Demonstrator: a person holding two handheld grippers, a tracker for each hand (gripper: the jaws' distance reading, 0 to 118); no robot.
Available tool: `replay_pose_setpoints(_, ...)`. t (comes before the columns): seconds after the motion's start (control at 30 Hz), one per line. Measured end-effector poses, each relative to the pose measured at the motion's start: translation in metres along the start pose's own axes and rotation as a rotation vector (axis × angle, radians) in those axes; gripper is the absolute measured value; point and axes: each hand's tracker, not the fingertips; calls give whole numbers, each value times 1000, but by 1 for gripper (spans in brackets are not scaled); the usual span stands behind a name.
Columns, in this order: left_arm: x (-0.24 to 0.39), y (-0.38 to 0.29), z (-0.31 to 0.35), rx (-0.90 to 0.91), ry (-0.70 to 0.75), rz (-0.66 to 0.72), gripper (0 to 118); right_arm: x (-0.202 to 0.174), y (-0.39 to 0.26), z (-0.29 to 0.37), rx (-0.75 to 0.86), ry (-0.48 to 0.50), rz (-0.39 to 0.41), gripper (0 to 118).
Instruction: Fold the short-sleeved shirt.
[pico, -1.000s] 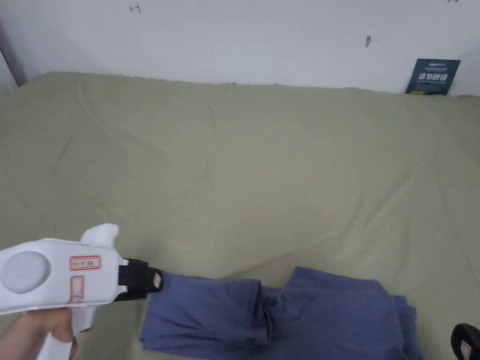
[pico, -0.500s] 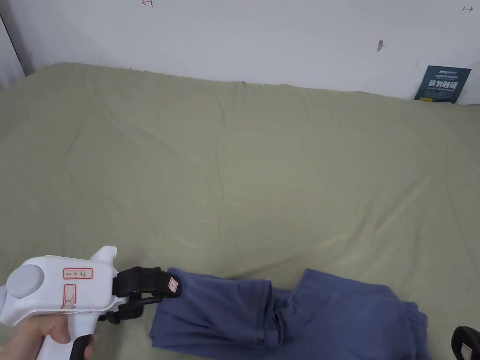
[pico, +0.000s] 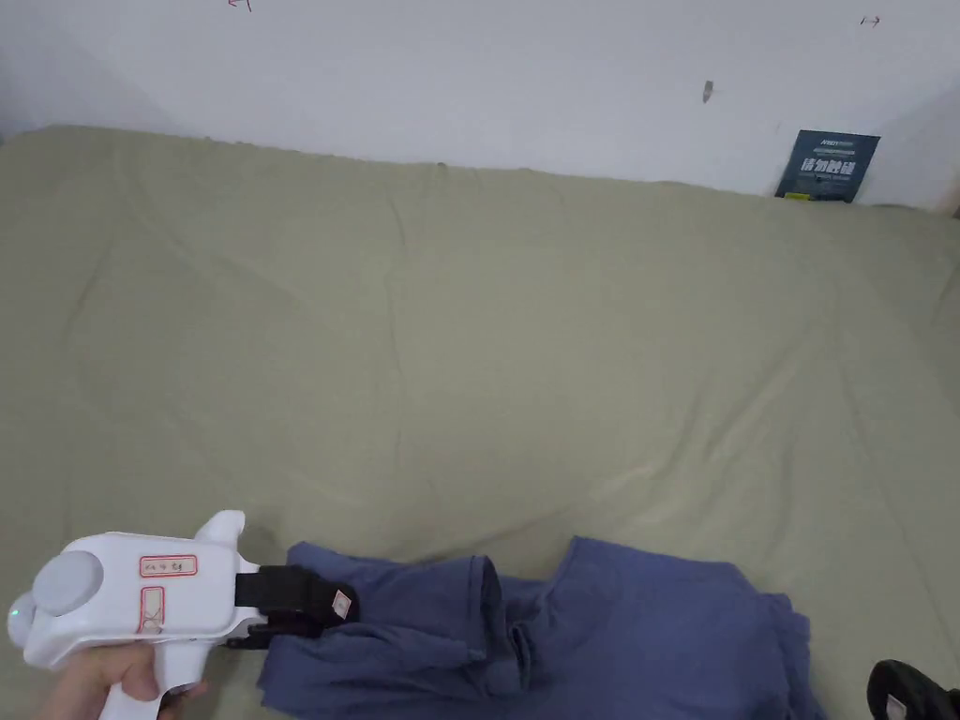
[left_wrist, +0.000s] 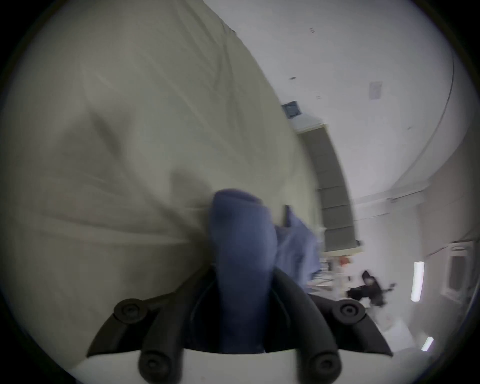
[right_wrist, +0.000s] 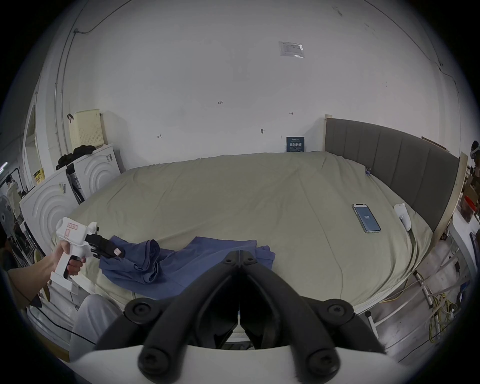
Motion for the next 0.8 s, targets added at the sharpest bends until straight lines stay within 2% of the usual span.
replay_pose_setpoints(0.1, 10, -2, 22, 22, 2, -14, 11, 3, 0, -1, 5, 13, -4, 1)
replay_pose_setpoints(0.23, 15, 1, 69, 86, 126, -39, 11, 6, 0, -1, 23, 27, -1, 1)
replay_pose_setpoints(0.37, 44, -2, 122, 175, 306, -30, 11, 9, 2, -3, 34, 42, 8, 1)
replay_pose_setpoints(0.43, 67, -4, 130, 202, 426, -84, 11, 11, 3, -2, 44, 47, 6, 1)
replay_pose_setpoints(0.53, 105, -9, 117, 182, 537, -154, 11, 15, 2, -1, 53, 52, -7, 1)
replay_pose_setpoints(0.7, 167, -26, 74, 153, 625, -289, 12, 21, -3, 5, 56, 53, -28, 1)
replay_pose_setpoints(0.8, 199, -38, 40, 69, 675, -403, 12, 25, -6, 9, 54, 56, -30, 1)
